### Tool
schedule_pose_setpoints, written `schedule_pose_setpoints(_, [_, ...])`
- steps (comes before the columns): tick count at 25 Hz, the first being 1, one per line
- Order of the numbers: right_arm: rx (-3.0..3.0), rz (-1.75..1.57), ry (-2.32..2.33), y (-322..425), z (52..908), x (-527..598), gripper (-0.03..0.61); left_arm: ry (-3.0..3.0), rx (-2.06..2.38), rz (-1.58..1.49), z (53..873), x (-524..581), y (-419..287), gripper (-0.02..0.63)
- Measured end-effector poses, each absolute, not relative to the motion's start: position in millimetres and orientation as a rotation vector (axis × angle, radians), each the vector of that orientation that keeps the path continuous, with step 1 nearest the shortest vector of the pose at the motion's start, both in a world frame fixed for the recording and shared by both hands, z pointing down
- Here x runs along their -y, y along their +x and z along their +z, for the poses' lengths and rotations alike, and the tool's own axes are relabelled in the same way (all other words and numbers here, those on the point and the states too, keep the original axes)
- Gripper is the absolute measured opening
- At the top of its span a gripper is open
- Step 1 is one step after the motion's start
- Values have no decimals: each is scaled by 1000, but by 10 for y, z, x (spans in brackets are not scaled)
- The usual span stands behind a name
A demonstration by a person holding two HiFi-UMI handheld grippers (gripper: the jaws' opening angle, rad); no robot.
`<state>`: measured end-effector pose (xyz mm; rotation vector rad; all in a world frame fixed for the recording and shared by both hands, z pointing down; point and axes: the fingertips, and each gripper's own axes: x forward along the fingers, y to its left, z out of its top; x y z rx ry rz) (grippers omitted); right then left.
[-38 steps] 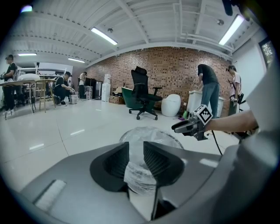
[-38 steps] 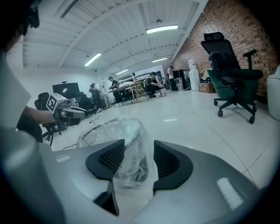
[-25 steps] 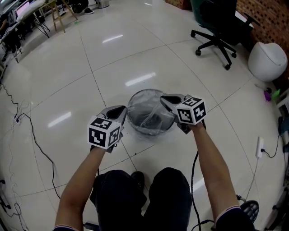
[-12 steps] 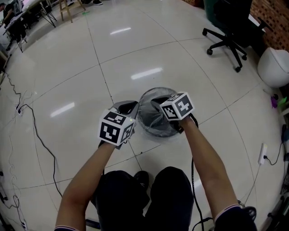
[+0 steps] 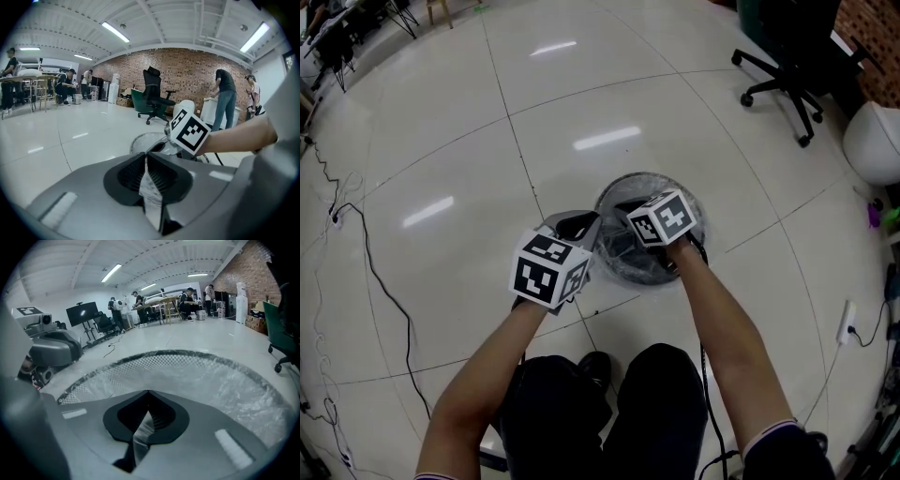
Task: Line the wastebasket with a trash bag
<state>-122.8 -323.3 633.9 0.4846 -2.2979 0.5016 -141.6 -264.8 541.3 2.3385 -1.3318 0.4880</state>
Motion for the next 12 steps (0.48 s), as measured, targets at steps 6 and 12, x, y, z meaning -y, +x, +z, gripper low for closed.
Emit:
schedule_pose_setpoints(6, [2298,499,504,-1244,6559,3257,2,2345,1308,485,5446,2645,-1355,18])
schedule_pose_setpoints(12, [2278,525,476,-1264,6766,3223,2,2332,1321,476,5451,2640,-1359,18])
